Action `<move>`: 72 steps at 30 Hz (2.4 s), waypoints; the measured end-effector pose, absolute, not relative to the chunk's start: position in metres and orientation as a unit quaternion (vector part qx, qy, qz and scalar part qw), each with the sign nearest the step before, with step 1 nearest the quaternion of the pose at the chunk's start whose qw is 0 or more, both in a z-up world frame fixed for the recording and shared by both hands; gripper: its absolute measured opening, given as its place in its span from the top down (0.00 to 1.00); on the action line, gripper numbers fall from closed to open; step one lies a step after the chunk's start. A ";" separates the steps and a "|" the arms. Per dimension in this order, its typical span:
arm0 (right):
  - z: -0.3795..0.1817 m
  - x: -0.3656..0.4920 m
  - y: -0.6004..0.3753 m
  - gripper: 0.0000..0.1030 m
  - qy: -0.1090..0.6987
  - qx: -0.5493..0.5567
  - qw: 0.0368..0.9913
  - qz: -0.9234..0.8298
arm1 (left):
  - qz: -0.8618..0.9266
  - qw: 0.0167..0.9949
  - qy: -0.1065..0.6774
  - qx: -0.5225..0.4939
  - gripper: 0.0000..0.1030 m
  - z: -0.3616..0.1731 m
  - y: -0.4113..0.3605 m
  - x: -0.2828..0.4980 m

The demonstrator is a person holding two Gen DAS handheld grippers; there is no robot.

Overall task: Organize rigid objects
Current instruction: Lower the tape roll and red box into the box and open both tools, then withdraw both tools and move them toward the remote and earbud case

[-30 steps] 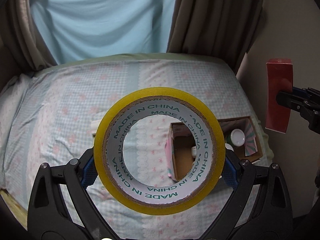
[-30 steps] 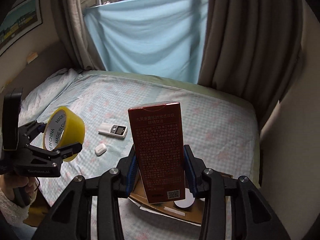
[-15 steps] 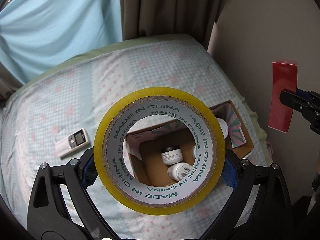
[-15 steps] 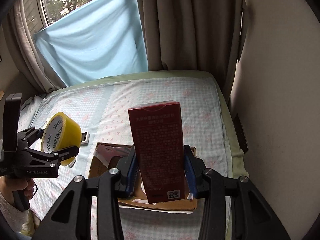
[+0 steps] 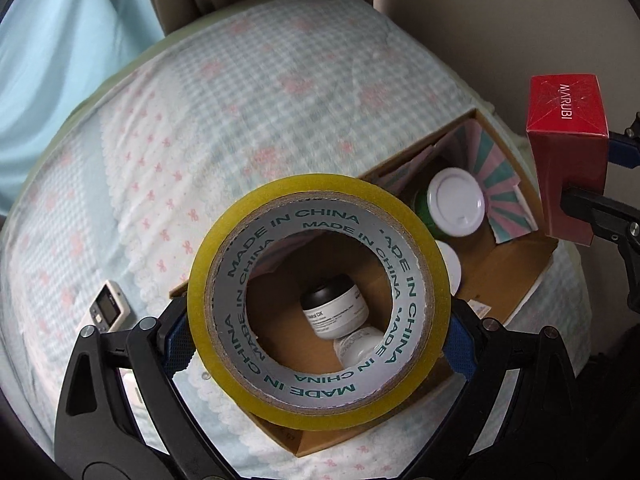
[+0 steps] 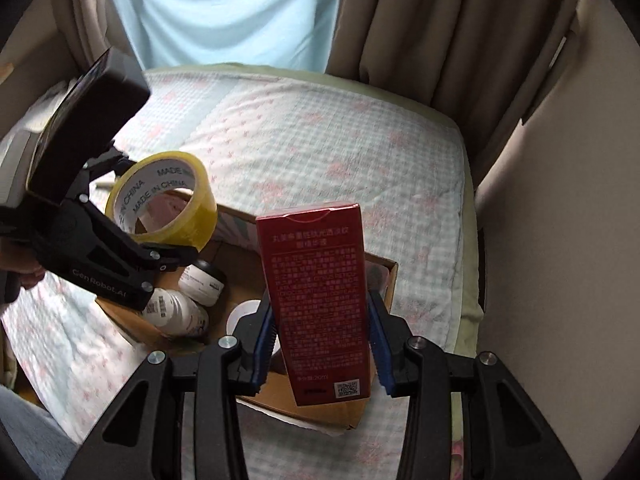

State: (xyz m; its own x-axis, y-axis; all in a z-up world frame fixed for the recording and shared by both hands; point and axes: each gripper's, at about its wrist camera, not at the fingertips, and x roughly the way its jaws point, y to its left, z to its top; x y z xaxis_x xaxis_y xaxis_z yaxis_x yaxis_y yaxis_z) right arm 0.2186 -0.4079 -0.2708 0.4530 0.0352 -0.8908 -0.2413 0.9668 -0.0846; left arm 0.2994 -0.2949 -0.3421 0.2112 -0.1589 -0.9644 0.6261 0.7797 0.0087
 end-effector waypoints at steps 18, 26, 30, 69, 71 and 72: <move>-0.331 0.242 -0.404 0.38 0.608 -0.076 0.780 0.130 | -0.284 0.684 0.584 0.333 0.00 -0.392 -0.332 0.288; -0.325 0.232 -0.422 0.00 0.589 -0.052 0.800 0.102 | -0.275 0.714 0.567 0.306 0.00 -0.359 -0.312 0.286; -0.314 0.228 -0.428 0.00 0.580 -0.023 0.809 0.094 | -0.267 0.725 0.563 0.293 0.00 -0.344 -0.306 0.287; -0.109 0.133 -0.262 0.00 0.447 0.052 0.891 0.056 | -0.162 0.872 0.441 0.139 0.00 -0.114 0.021 0.164; -0.107 0.128 -0.235 0.00 0.445 0.049 0.893 0.043 | -0.176 0.869 0.441 0.142 0.00 -0.113 0.050 0.167; -0.106 0.126 -0.222 0.00 0.446 0.052 0.893 0.036 | -0.181 0.866 0.443 0.145 0.00 -0.113 0.065 0.169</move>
State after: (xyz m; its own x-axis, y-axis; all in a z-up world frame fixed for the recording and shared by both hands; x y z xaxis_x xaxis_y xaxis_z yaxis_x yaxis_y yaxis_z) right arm 0.1257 -0.2218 -0.1057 0.5994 0.1102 -0.7928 -0.0180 0.9921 0.1243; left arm 0.1690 0.0648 -0.1133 0.5418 -0.1861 -0.8196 0.4425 0.8922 0.0899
